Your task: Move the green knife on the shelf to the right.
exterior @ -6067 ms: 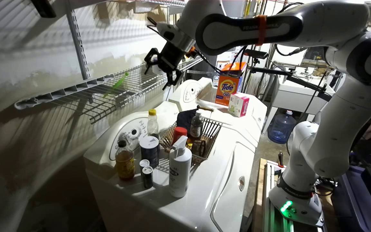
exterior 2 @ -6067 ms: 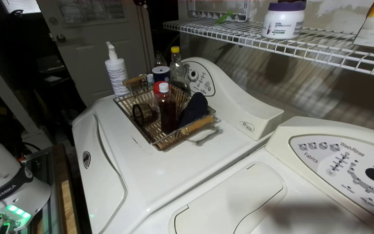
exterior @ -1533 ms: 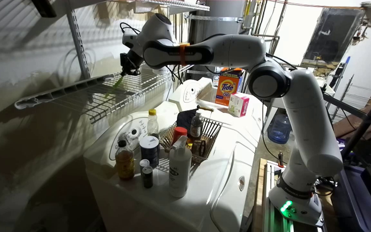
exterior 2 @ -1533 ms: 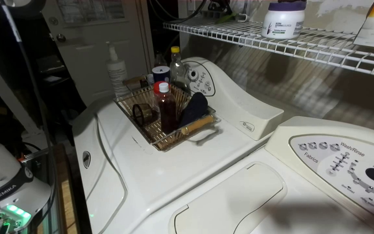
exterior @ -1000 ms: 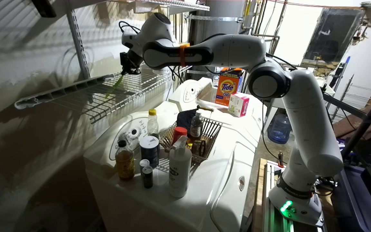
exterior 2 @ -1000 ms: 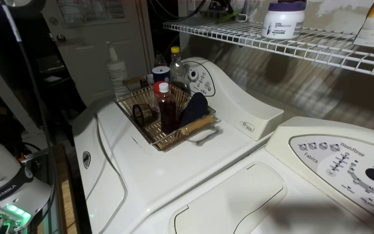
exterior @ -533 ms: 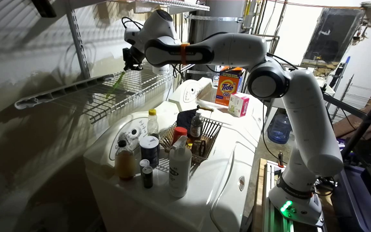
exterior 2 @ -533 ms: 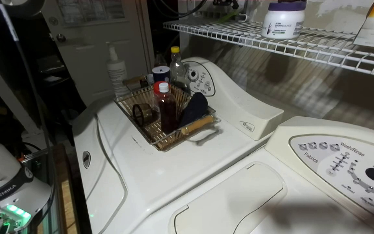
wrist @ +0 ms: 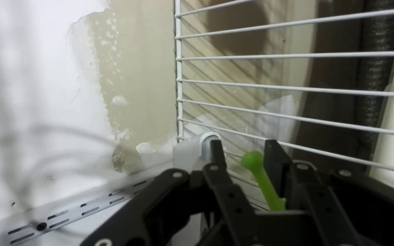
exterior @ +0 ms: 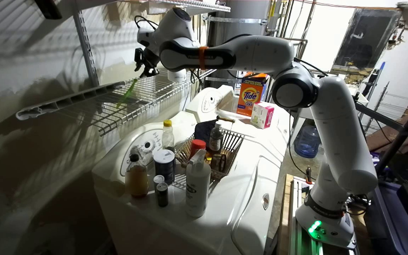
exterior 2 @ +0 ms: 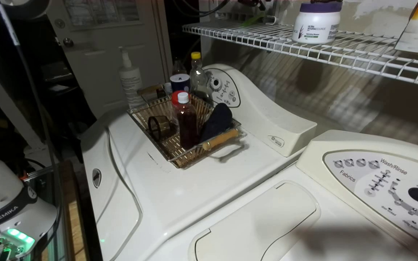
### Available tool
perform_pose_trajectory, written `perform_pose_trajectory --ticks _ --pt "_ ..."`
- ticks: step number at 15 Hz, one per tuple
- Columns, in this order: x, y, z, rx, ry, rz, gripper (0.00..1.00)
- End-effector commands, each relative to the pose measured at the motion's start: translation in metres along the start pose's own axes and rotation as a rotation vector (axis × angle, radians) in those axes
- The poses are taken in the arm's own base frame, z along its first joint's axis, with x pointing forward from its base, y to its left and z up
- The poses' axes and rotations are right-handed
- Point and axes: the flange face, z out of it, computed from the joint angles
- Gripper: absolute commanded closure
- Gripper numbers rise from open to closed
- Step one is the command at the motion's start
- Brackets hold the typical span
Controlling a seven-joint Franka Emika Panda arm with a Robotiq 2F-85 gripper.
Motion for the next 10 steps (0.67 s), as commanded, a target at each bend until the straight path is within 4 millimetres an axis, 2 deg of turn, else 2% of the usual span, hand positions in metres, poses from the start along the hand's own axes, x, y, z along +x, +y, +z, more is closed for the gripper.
perform_pose_trajectory --ticks 1,6,10 --pt "0.011 0.001 0.004 0.022 -0.005 -0.045 0.32" --pt "0.024 -0.007 0.021 0.058 0.000 -0.090 0.00" --pt "0.033 -0.009 0.035 0.055 0.004 -0.128 0.00"
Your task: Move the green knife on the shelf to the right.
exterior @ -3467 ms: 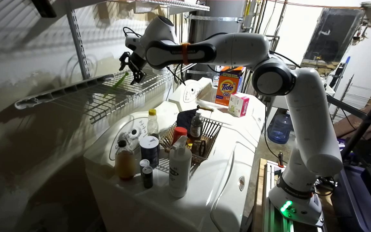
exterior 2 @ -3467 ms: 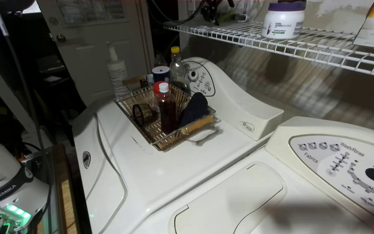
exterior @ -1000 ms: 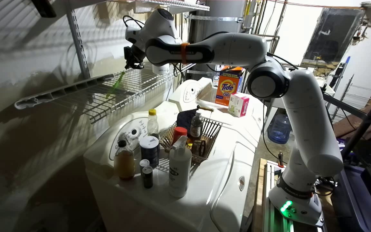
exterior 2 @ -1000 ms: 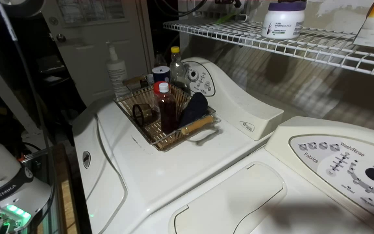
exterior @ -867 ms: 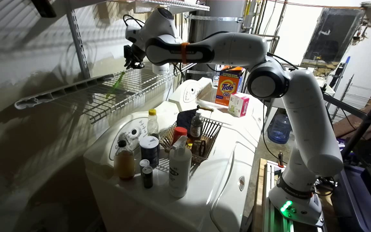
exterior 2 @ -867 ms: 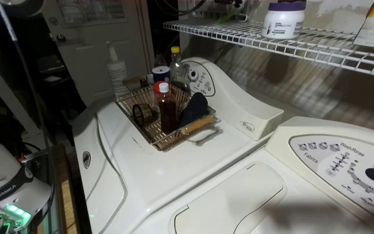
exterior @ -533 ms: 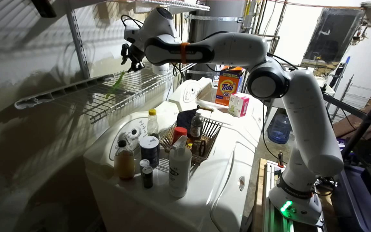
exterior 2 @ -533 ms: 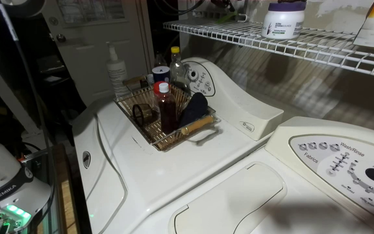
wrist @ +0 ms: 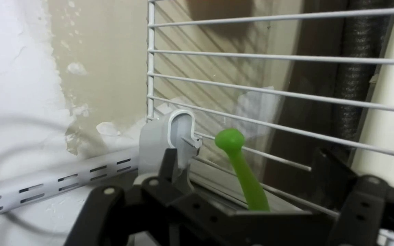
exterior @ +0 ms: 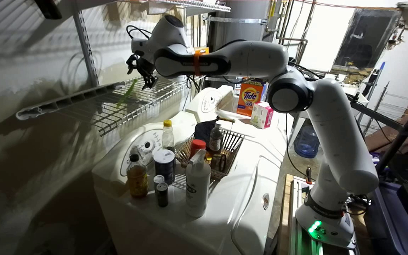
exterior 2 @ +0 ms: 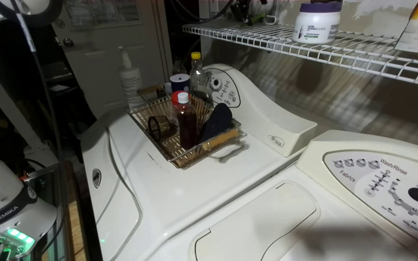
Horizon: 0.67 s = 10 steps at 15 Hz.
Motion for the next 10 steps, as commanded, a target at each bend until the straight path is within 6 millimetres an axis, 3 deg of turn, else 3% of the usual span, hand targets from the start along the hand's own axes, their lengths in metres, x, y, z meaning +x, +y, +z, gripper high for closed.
perform_pose_trajectory --ticks 1,2,3,4,10 --pt "0.007 0.005 0.013 -0.002 -0.016 -0.063 0.00" --pt "0.008 0.005 0.015 -0.001 -0.018 -0.071 0.00" --pt "0.008 0.005 0.018 0.002 -0.018 -0.075 0.09" --pt "0.009 0.005 0.020 0.001 -0.022 -0.082 0.26" --pt "0.007 0.007 0.023 0.011 -0.047 -0.112 0.70"
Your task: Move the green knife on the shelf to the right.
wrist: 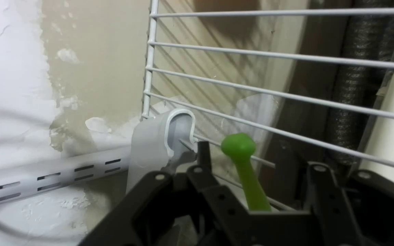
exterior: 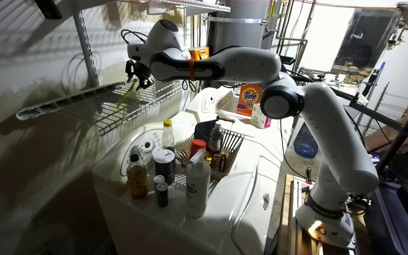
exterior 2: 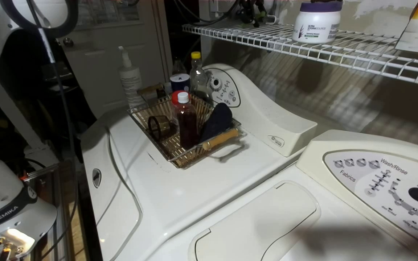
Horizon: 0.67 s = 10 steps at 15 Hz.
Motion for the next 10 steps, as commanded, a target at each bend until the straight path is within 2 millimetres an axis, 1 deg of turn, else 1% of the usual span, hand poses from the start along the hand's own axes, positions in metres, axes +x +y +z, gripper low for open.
perform_pose_trajectory --ticks 1,4,7,8,10 --pt "0.0014 0.0047 0.0034 0.003 -0.038 -0.042 0.76" --pt "0.0008 0.0045 0.0053 0.008 -0.052 -0.051 0.98" --pt "-0.0011 0.0050 0.0030 0.020 -0.063 -0.059 1.00" --pt "-0.0021 0.0056 0.0016 0.020 -0.067 -0.061 0.97" --pt "-0.0059 0.0071 -0.0018 0.020 -0.083 -0.067 0.97"
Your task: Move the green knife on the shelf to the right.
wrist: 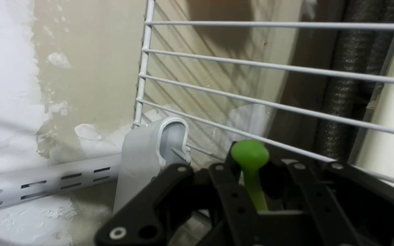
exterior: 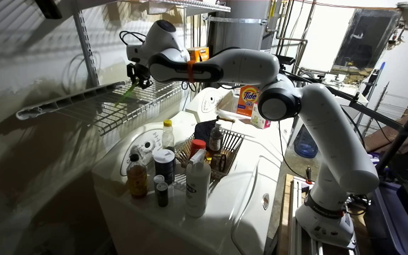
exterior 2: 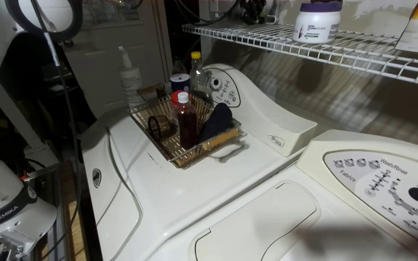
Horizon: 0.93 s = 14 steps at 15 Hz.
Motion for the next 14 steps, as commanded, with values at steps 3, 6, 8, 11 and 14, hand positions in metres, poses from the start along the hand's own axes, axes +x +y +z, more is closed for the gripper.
perform_pose_trajectory --ticks 3,6,8,11,14 --pt "-0.017 0.011 -0.015 -0.019 -0.075 -0.033 0.97" --pt "-0.028 0.014 -0.023 -0.029 -0.100 -0.027 0.97" --pt "-0.035 0.015 -0.026 -0.031 -0.111 -0.020 0.97" --pt "-0.045 0.015 -0.030 -0.029 -0.125 -0.011 0.97" --pt "-0.055 0.014 -0.032 -0.022 -0.127 -0.001 0.97"
